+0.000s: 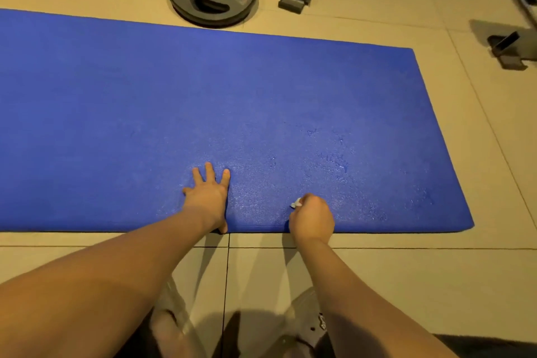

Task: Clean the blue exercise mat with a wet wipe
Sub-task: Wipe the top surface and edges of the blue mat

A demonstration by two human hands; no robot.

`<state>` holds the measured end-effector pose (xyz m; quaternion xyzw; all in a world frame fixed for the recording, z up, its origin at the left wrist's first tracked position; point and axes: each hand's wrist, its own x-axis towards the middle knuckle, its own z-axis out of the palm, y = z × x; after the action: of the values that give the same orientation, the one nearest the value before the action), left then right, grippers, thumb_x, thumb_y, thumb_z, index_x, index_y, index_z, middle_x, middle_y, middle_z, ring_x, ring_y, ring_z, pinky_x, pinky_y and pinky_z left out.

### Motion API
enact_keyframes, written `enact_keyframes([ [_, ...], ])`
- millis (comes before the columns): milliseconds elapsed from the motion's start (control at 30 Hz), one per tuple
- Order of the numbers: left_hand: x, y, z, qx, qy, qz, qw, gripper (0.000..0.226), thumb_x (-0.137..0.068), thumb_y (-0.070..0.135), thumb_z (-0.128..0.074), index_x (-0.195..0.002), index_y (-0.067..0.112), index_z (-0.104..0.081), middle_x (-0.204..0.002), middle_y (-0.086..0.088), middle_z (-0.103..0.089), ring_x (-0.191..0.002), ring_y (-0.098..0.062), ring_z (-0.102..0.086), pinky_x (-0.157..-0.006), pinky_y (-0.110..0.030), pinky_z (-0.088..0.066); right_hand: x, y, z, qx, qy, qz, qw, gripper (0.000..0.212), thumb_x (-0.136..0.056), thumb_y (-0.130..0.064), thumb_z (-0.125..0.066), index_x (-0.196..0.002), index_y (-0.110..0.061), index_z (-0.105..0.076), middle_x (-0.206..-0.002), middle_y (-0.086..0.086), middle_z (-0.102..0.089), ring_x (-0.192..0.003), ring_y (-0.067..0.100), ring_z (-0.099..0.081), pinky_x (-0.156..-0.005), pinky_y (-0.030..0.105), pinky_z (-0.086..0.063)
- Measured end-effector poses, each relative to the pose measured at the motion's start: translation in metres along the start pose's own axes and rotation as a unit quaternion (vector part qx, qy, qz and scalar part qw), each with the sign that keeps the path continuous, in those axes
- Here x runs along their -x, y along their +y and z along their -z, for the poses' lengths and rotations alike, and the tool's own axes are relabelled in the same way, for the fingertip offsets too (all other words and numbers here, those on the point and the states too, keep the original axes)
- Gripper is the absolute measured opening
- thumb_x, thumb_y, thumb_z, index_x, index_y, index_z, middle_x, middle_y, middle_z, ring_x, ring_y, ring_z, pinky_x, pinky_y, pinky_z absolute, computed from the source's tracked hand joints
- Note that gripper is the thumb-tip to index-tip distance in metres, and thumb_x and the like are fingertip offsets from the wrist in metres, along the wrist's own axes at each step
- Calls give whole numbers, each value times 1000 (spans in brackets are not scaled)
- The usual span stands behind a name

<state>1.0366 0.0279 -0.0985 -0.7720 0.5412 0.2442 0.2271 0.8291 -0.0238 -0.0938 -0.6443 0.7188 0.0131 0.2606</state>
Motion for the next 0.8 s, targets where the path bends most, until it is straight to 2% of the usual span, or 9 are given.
enact_keyframes([
  [100,5,-1,1,10,-7,6,1000,145,-65,51,-92,-161,23,13,-166,-22,16,-151,-54,6,-112,-63,-38,14,-13,1,-1,-22,6,1000,17,-93,-15,-64,-108,-15,-72,-116,8,-66,-99,30,-66,-74,31,-47],
  [200,4,0,4,17,-11,2,1000,145,-66,48,-93,-161,22,13,-166,-22,15,-151,-55,6,-112,-65,-36,25,-27,-3,-41,-54,21,997,12,-94,-21,-67,-102,-15,-74,-105,7,-73,-97,29,-68,-67,26,-41],
  [267,3,1,3,15,-6,6,1000,144,-65,47,-93,-161,22,12,-166,-22,13,-151,-55,4,-112,-64,-38,28,-35,-14,-47,-63,55,995,10,-95,-22,-66,-97,-14,-71,-100,8,-73,-93,30,-68,-66,28,-44],
  [333,0,1,0,13,-1,7,1000,143,-64,49,-92,-161,24,10,-166,-21,13,-151,-54,4,-109,-62,-41,26,-36,-24,-23,-65,108,992,11,-97,-22,-61,-99,-12,-66,-102,7,-69,-93,30,-66,-69,33,-47],
  [433,-1,-1,-1,14,-1,5,1000,142,-62,49,-91,-160,26,9,-166,-20,12,-151,-53,4,-107,-62,-41,15,-18,-21,20,-62,163,984,11,-96,-16,-62,-106,-14,-59,-114,5,-63,-96,30,-65,-69,33,-39],
  [533,-1,0,1,-4,-12,7,1000,143,-64,50,-91,-160,23,11,-165,-22,13,-150,-54,4,-109,-62,-41,-8,26,1,11,-13,116,993,24,-87,-17,-75,-105,-15,-59,-118,2,-64,-97,30,-67,-75,36,-49],
  [667,-3,2,8,-17,-23,1,1000,146,-62,58,-90,-161,19,10,-165,-25,7,-150,-53,-5,-105,-55,-48,-34,75,31,5,93,43,995,15,-93,-20,-69,-104,-11,-66,-113,12,-59,-93,39,-63,-73,40,-43],
  [733,-1,1,16,36,-6,9,999,139,-58,71,-85,-160,23,-5,-162,-20,-11,-147,-46,-19,-105,-57,-46,-41,73,27,-14,124,10,992,12,-93,-13,-65,-102,-6,-69,-110,16,-58,-91,41,-61,-75,42,-44],
  [800,-2,-2,20,123,31,29,992,135,-55,78,-82,-159,29,-12,-161,-15,-16,-148,-39,-19,-110,-63,-38,-35,51,11,-27,120,11,992,14,-91,-8,-61,-101,-7,-71,-109,16,-61,-91,40,-62,-80,43,-46],
])
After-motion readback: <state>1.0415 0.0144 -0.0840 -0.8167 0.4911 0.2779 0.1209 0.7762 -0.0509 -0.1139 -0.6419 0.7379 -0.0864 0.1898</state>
